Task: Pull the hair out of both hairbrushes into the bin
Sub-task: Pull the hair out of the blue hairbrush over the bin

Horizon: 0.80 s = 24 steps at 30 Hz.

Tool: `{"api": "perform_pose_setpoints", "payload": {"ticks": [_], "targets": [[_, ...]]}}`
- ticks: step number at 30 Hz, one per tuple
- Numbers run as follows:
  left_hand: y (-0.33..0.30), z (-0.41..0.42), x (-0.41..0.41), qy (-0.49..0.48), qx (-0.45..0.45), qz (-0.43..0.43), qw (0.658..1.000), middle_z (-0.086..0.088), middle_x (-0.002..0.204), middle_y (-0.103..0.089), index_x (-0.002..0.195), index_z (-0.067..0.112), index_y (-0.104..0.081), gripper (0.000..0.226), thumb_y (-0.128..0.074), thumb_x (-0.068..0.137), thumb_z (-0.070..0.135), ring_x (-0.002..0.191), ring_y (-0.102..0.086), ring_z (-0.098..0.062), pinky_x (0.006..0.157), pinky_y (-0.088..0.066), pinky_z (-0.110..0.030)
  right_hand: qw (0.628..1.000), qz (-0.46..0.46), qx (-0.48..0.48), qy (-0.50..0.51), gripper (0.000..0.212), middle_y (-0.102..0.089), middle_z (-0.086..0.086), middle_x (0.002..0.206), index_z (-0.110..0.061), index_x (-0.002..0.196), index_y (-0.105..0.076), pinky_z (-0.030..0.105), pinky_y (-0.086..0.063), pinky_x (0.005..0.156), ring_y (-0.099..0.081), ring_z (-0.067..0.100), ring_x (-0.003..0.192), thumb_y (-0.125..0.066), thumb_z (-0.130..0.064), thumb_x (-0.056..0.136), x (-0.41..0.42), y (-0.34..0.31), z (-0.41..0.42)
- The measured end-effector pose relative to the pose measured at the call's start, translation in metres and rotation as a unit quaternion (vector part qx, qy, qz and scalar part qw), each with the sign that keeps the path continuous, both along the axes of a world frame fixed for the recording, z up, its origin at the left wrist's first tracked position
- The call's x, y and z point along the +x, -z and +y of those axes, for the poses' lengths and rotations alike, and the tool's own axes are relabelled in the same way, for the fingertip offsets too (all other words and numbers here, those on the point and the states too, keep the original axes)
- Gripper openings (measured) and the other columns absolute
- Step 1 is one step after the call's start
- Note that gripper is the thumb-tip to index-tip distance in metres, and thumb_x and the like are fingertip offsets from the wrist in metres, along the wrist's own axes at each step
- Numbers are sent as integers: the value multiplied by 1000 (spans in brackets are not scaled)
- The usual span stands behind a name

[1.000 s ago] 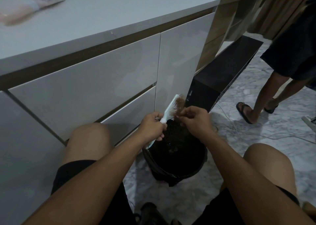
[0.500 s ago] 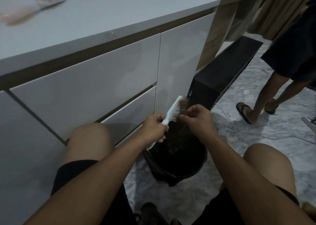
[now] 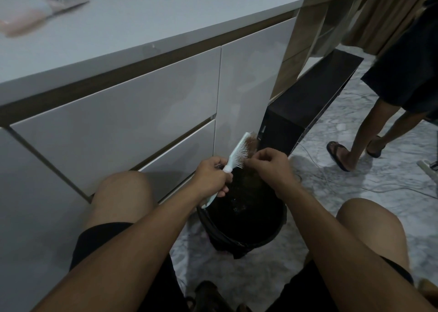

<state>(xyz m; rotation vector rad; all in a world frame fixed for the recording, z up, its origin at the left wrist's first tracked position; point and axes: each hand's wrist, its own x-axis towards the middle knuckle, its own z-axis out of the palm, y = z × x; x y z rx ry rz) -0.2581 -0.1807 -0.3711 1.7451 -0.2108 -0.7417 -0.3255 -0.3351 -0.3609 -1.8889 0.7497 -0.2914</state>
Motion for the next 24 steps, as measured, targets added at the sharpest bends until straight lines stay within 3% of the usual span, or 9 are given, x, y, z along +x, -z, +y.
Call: {"api": "perform_pose_setpoints", "payload": {"ticks": [3,9,14,18,21,24], "targets": [[-1,0,1,24,-3,10,1000,-14,83,-66,97,21,-58,27,-61,84,-2,49,-55,-16,43,-46,-27,999,-33,2,43,24,-70,0,81,-20,78,-63,38,-57,75,-68,18,80,-86,-27,71,0,1,0],[1,1,0,39,-3,31,999,-11,76,-64,97,17,-58,23,-59,86,-3,45,-53,-15,39,-43,-26,995,-14,-32,90,26,-70,-7,73,-25,70,-63,44,-59,84,-70,15,78,-80,-6,71,0,0,-13],[1,1,-2,37,-6,40,999,-12,78,-64,107,14,-56,28,-59,86,-4,44,-53,-14,40,-44,-26,992,-16,3,124,27,-72,-5,69,-29,63,-70,50,-62,75,-73,21,77,-71,-3,70,3,2,-20],[1,1,-1,19,-18,40,999,-13,79,-63,93,21,-55,26,-58,87,-4,46,-53,-15,41,-44,-27,996,-16,46,69,6,-74,9,84,-19,78,-73,52,-60,82,-72,31,88,-75,-14,78,0,-6,-13],[-2,1,-2,14,-27,42,999,-13,77,-62,89,25,-55,30,-56,87,-5,46,-51,-16,40,-44,-26,995,-19,94,8,31,-74,14,96,-9,94,-68,44,-62,78,-73,30,90,-85,-25,73,-3,-6,-8],[-2,0,-3,9,-33,42,999,-12,75,-62,88,24,-55,31,-56,87,-6,46,-50,-16,40,-44,-26,1000,5,22,-8,29,-75,4,88,-15,88,-66,38,-61,76,-73,21,84,-88,-21,69,-4,-3,-6]]}}
